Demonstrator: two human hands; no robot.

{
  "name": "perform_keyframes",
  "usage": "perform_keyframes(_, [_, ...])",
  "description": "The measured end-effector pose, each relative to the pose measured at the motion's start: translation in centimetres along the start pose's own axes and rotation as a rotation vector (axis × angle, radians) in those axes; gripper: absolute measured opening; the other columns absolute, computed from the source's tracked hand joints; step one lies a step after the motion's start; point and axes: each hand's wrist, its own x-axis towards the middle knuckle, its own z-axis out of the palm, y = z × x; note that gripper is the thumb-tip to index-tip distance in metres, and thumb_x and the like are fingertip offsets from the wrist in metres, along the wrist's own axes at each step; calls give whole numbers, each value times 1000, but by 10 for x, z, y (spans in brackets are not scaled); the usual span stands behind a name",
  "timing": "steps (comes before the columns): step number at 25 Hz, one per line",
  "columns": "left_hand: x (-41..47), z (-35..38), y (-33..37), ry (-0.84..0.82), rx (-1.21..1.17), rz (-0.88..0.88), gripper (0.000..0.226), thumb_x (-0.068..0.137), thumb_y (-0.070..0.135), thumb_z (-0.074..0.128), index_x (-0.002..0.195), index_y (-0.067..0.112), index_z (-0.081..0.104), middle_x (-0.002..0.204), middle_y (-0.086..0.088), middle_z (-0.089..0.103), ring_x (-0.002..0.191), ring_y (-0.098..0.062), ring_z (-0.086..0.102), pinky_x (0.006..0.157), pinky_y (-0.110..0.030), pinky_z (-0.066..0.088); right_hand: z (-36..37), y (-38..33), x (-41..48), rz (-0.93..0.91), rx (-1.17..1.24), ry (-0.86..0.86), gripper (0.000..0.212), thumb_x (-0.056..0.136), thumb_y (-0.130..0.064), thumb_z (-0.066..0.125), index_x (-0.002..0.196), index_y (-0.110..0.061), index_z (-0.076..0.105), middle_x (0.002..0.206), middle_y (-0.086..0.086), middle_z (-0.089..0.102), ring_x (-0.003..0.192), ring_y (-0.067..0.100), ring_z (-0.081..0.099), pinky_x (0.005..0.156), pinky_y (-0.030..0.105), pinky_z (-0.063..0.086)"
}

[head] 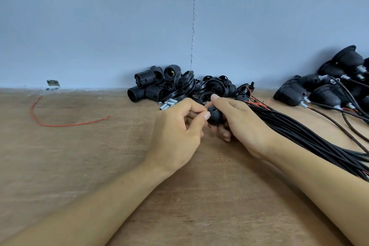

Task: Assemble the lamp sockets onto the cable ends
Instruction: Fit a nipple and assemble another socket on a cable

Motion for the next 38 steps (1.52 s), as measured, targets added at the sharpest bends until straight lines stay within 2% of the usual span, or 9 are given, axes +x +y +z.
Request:
perform_keyframes(9, [-2,-2,4,1,201,313,9,91,3,71,88,10,74,71,23,61,62,-7,65,59,-20,50,-2,2,3,97,37,-12,49,104,-47,40,111,-2,59,55,3,45,43,15,29,42,24,25])
perform_keyframes(12, [-1,-4,-1,48,138,228,12,93,4,70,93,15,69,70,20,67,68,1,67,64,-11,48,-4,2,0,-30,56,-49,44,103,-50,42,113,-14,67,72,8,61,51,22,45,47,29,38])
perform_keyframes(15, [2,-7,-4,100,59,94,20,95,11,69,105,27,62,83,16,73,72,-9,71,64,-26,55,-10,3,1,-82,148,-104,35,92,-40,61,110,-11,70,91,10,62,67,21,56,59,32,45])
perform_keyframes(21, [4,-8,-5,125,68,39,29,93,12,71,109,33,59,87,17,74,73,-15,70,66,-35,55,-9,4,2,-48,221,-133,33,82,-25,72,110,-8,67,79,5,65,72,22,61,66,33,50])
perform_keyframes(25, [2,-9,-3,74,62,68,25,89,24,70,114,28,67,89,15,72,73,-12,68,59,-18,50,-8,2,1,-11,244,-98,46,86,-36,66,119,-5,62,77,1,66,70,21,62,61,31,48])
perform_keyframes(29, [0,-8,-5,0,91,27,19,81,31,81,88,33,64,76,9,68,61,-11,63,56,-18,49,-5,4,1,-24,-6,-47,33,106,-34,43,111,-13,68,81,-1,69,69,17,60,60,27,44])
perform_keyframes(32, [0,-5,-10,-26,157,8,29,81,34,79,73,29,52,68,5,67,60,-12,64,58,-29,53,-9,9,5,-69,-351,305,27,104,-25,43,99,-23,69,93,-1,72,83,14,62,79,34,48])
perform_keyframes(35, [0,-6,-12,-151,171,40,25,86,30,76,85,37,52,73,9,66,63,-11,65,57,-19,47,-26,13,5,-14,-1005,411,23,94,-19,52,112,-22,65,116,3,61,108,25,56,89,38,46])
perform_keyframes(38, [-1,-5,-13,-230,246,108,37,94,34,62,129,41,55,85,17,60,75,-7,65,69,-9,42,-31,16,3,38,-1209,358,21,92,-25,56,110,-21,65,117,4,59,110,30,55,83,38,45])
